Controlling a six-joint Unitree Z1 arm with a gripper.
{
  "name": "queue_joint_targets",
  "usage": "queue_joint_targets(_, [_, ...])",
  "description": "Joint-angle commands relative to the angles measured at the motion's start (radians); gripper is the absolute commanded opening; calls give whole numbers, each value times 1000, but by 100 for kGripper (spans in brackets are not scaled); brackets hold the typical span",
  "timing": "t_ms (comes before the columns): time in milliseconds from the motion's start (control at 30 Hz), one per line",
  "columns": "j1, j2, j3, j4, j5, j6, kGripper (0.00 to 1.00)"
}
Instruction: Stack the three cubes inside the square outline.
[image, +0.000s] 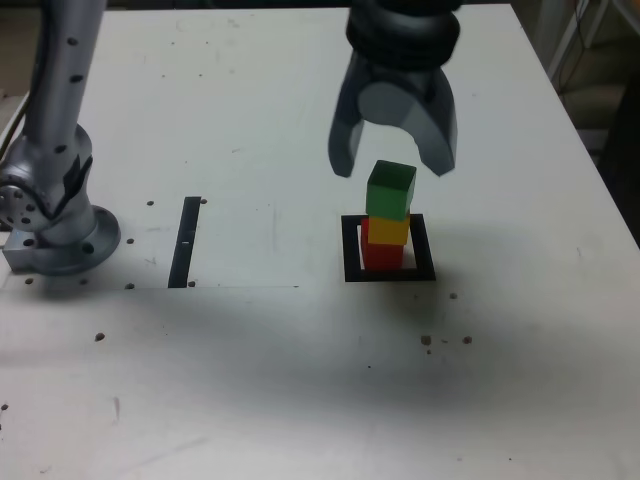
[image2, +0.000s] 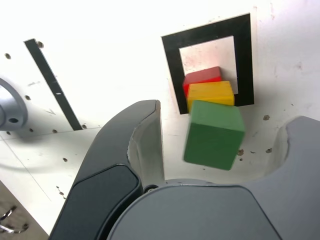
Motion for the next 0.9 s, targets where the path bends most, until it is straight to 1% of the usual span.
queue_joint_targets(0, [-1,-44,27,9,3,-7,99])
queue_joint_targets(233, [-1,-155,151,-4,12,-33,99])
queue_joint_targets(567, [2,-354,411,-73,18,-68,99])
queue_joint_targets(867, [37,-477,641,-182,6,-70,99])
